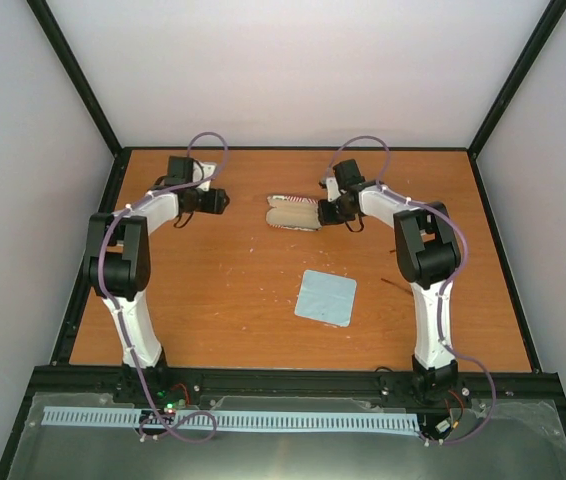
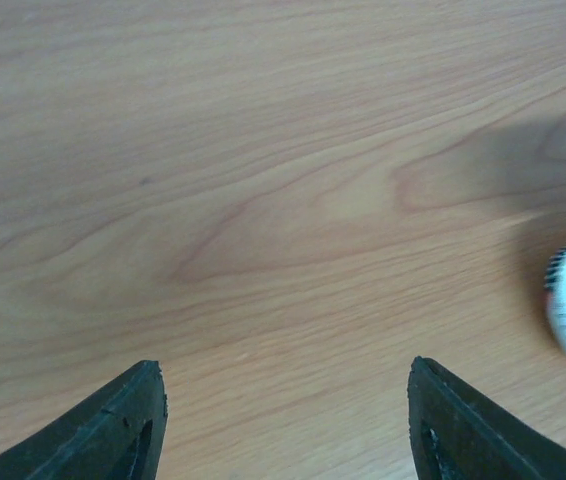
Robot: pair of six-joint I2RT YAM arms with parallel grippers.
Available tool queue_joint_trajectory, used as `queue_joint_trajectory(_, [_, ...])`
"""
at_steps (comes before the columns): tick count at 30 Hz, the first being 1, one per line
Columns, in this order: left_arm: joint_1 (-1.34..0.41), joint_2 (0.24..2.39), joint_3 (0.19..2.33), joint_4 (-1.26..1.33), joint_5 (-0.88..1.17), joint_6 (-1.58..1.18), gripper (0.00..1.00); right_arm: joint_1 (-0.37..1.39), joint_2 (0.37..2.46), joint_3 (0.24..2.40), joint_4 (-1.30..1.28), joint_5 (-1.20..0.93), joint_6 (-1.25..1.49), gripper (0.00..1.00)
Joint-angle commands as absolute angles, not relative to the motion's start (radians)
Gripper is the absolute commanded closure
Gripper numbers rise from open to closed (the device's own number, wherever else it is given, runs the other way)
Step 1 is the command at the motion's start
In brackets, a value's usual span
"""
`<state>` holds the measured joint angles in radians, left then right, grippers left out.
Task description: Organize the sunglasses
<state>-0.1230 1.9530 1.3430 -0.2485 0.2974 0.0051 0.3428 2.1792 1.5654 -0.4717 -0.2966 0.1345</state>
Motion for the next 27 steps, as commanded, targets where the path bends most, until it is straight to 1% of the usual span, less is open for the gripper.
queue_joint_trajectory(1, [-0.084,1.941,1.320,-0.237,0.314,0.041,0.33,0.347,2.248,1.593,-0.584,-0.314,0.024,0.95])
queue_joint_trajectory(5, [-0.080,1.942,1.317,-0.230,0.319,0.036,0.34,0.339,2.250,1.579,-0.572,-0.327,0.023,0.90])
queue_joint_trajectory(11, [-0.080,1.960,1.339,-0.233,0.337,0.023,0.34,0.335,2.244,1.565,-0.567,-0.328,0.017,0.76])
queue_joint_trajectory(20, [-0.080,1.966,1.345,-0.234,0.341,0.022,0.34,0.333,2.181,1.524,-0.537,-0.314,0.039,0.72])
queue_joint_trajectory(25, [-0.080,1.965,1.354,-0.229,0.342,0.021,0.34,0.328,2.109,1.486,-0.529,-0.283,0.051,0.66])
queue_joint_trajectory(27, [-0.080,1.966,1.360,-0.229,0.341,0.023,0.33,0.323,2.078,1.473,-0.526,-0.272,0.057,0.62])
